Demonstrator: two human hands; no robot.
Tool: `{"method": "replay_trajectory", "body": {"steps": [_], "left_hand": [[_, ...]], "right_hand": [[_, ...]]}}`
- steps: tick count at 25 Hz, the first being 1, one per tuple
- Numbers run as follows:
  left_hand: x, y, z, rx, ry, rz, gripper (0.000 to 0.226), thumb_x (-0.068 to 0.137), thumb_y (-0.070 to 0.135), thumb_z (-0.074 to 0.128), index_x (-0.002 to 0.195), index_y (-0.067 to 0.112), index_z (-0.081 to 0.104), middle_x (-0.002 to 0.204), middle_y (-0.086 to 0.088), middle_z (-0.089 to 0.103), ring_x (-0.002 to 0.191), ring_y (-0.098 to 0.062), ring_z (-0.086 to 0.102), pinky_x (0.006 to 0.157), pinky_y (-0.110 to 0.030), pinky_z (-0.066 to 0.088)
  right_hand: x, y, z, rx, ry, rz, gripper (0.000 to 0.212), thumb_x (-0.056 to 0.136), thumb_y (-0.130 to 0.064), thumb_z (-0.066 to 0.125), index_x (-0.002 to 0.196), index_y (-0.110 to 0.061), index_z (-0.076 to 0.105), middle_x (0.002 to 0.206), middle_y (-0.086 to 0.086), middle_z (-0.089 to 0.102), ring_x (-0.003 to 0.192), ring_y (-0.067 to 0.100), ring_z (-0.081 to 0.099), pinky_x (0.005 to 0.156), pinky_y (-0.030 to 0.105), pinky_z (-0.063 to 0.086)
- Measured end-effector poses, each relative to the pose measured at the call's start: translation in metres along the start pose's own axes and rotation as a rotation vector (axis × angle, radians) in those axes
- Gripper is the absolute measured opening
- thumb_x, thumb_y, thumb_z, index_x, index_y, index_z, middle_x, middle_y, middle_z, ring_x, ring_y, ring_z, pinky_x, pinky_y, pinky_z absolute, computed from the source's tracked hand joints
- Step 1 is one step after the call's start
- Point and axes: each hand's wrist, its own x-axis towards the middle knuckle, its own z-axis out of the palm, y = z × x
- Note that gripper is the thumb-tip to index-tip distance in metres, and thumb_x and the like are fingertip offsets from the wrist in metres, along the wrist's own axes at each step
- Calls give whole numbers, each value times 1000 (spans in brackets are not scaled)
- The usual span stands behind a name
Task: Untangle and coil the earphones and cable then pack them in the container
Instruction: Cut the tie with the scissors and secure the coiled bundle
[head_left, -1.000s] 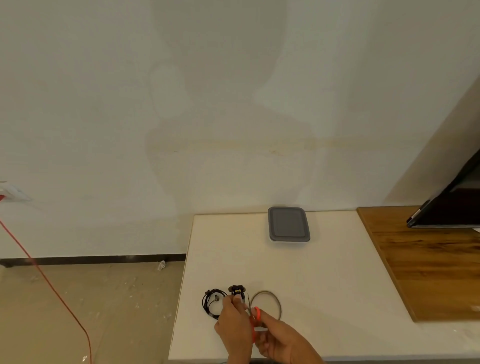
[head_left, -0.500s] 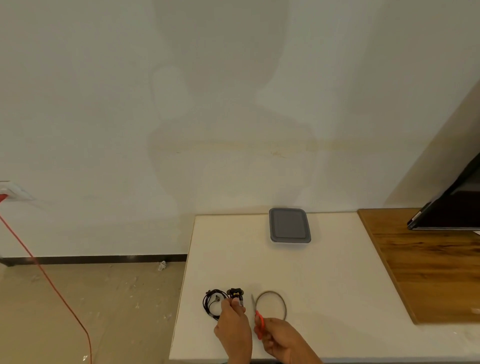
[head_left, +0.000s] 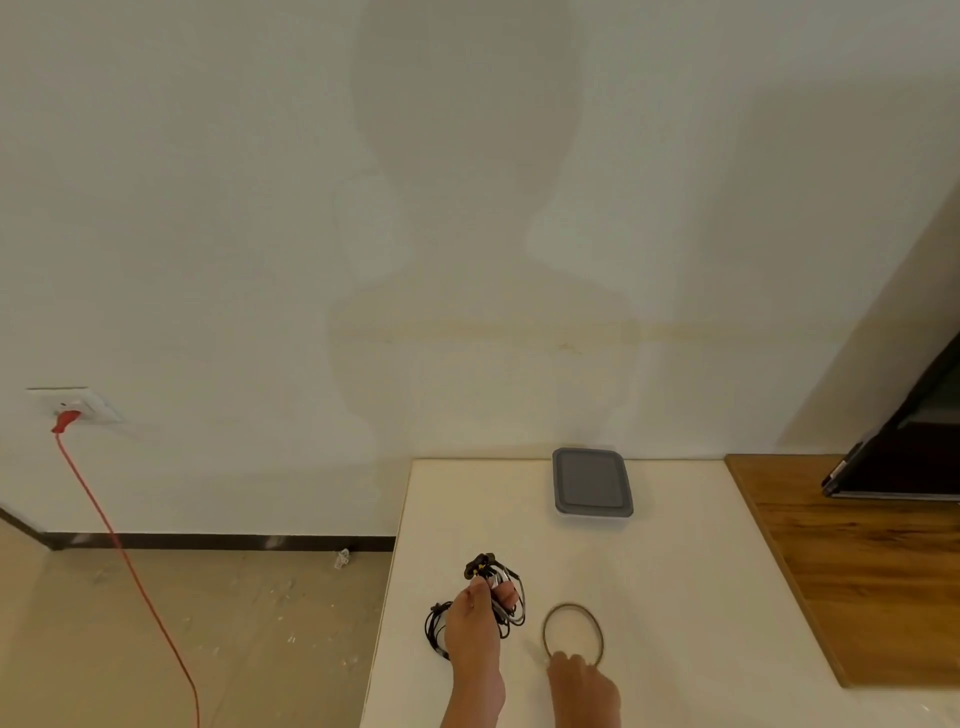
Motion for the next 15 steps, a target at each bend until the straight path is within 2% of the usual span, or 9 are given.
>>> {"method": "replay_trajectory", "body": {"steps": [2, 3, 4, 5, 6, 8, 10, 12, 15], "left_hand": [[-8, 12, -1, -47, -17, -3, 33, 102, 14, 40, 86, -1, 64, 74, -12, 67, 71, -25, 60, 78, -32, 46], [-12, 18, -2, -77, -28, -9, 32, 102, 13, 40, 88, -2, 64, 75, -12, 67, 71, -24, 60, 75, -30, 47], [-17, 24, -2, -103, -39, -14, 30, 102, 12, 40, 89, -3, 64, 76, -13, 67, 71, -24, 60, 76, -30, 47], [-21, 29, -3, -120, -46, -16, 30, 102, 11, 41, 89, -2, 64, 76, -13, 67, 72, -25, 61, 80, -32, 47], [-25, 35, -5, -125, -50, -12, 30, 101, 11, 41, 88, -2, 64, 77, -13, 68, 75, -26, 61, 86, -35, 47], [-34, 43, -6, -116, -58, 12, 31, 101, 12, 43, 88, -3, 66, 79, -13, 71, 79, -27, 63, 93, -38, 45], [-46, 51, -3, -102, -67, 59, 33, 101, 14, 44, 83, 0, 68, 76, -11, 73, 80, -28, 65, 92, -39, 46], [-63, 58, 3, -73, -84, 96, 36, 101, 18, 45, 79, 4, 70, 76, -10, 73, 81, -27, 65, 85, -37, 48], [-89, 67, 10, -43, -115, 141, 32, 100, 23, 47, 83, 11, 72, 85, -12, 73, 86, -27, 65, 80, -35, 49]], "right_hand": [[-18, -2, 10, -14, -2, -149, 44, 31, -19, 92, 33, -13, 49, 39, 6, 53, 28, 7, 52, 30, 11, 34], [-25, 0, 3, 69, -258, -137, 43, 46, -29, 91, 43, -8, 54, 58, 13, 66, 47, 6, 65, 39, 13, 44], [-22, 7, -2, 347, -248, -135, 37, 74, -33, 77, 64, -1, 62, 91, 17, 72, 81, 8, 71, 63, 16, 52], [-16, 9, -8, 466, -39, -87, 25, 90, -26, 59, 91, -2, 68, 116, 15, 66, 106, 12, 65, 84, 19, 49], [-16, -7, -27, 515, 65, 5, 21, 93, -15, 54, 106, -7, 68, 120, 14, 65, 112, 17, 62, 91, 22, 44], [-8, -23, -61, 601, 266, 109, 20, 85, 4, 61, 92, -10, 73, 96, 13, 71, 88, 20, 69, 76, 16, 47], [-26, -32, -96, 791, 575, -20, 20, 81, 5, 66, 81, -13, 73, 81, -3, 72, 74, 5, 66, 61, 5, 46], [-46, -51, -130, 860, 601, -186, 20, 81, -5, 68, 85, -23, 75, 81, -17, 72, 77, -2, 65, 62, 3, 46], [-66, -68, -154, 842, 447, -259, 22, 86, -11, 67, 93, -31, 74, 86, -21, 72, 80, -2, 66, 66, 5, 48]]}}
